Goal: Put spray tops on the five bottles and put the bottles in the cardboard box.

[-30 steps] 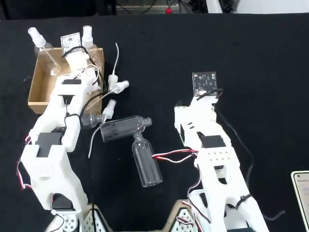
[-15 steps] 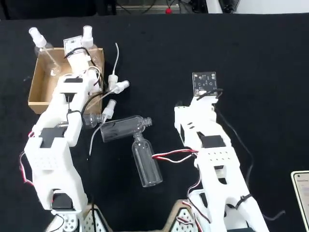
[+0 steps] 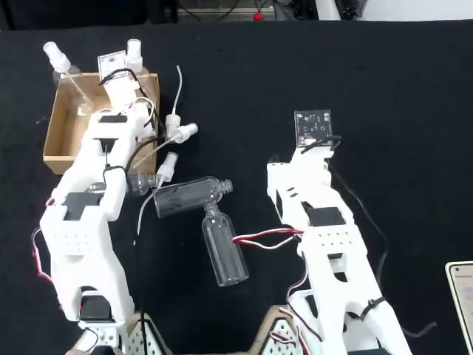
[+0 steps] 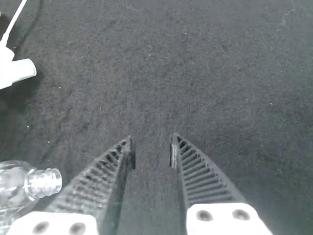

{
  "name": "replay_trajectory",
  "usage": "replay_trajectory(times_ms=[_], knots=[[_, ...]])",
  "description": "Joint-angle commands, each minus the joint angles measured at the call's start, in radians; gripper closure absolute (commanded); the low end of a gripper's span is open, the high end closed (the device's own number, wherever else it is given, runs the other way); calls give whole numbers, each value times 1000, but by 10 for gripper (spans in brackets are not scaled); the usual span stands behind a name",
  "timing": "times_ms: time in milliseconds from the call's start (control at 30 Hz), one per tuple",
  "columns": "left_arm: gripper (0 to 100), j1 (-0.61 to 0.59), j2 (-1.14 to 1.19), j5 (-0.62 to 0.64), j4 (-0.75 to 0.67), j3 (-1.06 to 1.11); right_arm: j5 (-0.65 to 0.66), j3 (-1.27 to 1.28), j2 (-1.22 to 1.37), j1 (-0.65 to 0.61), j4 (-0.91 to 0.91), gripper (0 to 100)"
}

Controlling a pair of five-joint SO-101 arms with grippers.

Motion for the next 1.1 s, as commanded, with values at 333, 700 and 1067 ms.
replay_trajectory(times_ms=[333, 700, 1067], knots=[[968, 12, -3, 0, -21, -93, 6, -12, -2, 14, -28, 884], [968, 12, 8, -2, -77, -82, 6, -12, -2, 14, -26, 884], [968, 15, 41, -2, -74, -91, 6, -12, -2, 14, -26, 884]])
